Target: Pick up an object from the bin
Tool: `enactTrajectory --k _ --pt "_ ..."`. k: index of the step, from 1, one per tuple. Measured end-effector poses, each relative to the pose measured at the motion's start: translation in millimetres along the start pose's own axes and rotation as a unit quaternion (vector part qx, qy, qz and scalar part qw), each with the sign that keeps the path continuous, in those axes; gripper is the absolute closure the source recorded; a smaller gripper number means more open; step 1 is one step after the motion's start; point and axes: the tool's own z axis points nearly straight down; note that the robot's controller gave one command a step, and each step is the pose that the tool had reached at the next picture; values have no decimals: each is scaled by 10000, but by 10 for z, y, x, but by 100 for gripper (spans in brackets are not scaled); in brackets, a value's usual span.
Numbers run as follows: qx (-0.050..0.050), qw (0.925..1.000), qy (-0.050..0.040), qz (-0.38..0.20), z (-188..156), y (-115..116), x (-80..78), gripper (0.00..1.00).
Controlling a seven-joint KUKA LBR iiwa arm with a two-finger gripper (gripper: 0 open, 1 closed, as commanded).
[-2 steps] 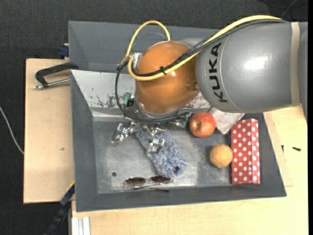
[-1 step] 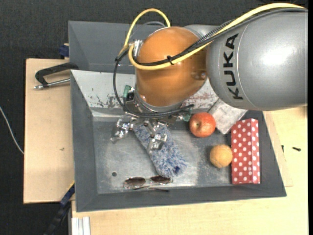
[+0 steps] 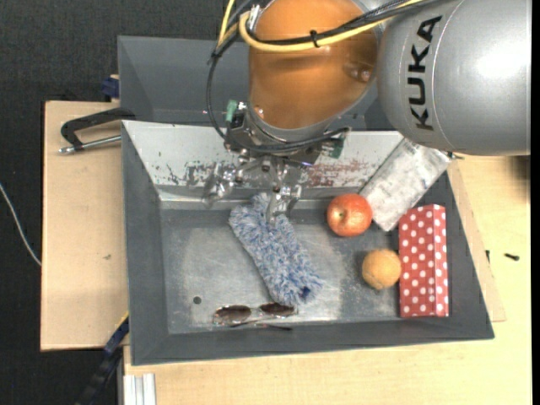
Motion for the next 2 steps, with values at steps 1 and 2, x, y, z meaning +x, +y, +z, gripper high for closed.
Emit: enactTrajectory --k 1,2 --pt "-4 9998 6 -195 659 -42 45 0" --pt "1 10000 13 93 1333 -209 284 0"
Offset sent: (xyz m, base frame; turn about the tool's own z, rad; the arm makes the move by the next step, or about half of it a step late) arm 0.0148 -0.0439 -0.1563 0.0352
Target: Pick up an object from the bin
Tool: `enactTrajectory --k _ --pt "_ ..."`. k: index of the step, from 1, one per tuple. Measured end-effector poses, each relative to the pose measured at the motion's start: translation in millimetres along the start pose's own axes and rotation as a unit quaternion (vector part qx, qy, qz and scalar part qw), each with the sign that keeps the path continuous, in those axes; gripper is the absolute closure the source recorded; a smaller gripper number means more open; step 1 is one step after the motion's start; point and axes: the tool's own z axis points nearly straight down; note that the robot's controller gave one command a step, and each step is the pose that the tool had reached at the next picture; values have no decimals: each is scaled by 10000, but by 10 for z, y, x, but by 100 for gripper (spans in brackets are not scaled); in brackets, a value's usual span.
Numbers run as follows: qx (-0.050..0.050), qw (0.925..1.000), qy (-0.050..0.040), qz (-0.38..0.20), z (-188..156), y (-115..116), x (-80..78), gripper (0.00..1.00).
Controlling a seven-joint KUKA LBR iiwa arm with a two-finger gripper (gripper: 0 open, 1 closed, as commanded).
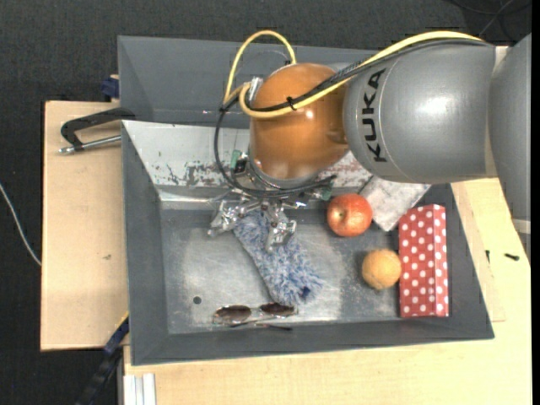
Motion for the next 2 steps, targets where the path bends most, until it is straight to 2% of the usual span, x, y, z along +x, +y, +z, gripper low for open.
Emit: enactTrajectory --k 1,2 --pt "-21 9997 37 -248 478 -342 641 100" --pt "-21 9997 36 -248 478 -342 640 100"
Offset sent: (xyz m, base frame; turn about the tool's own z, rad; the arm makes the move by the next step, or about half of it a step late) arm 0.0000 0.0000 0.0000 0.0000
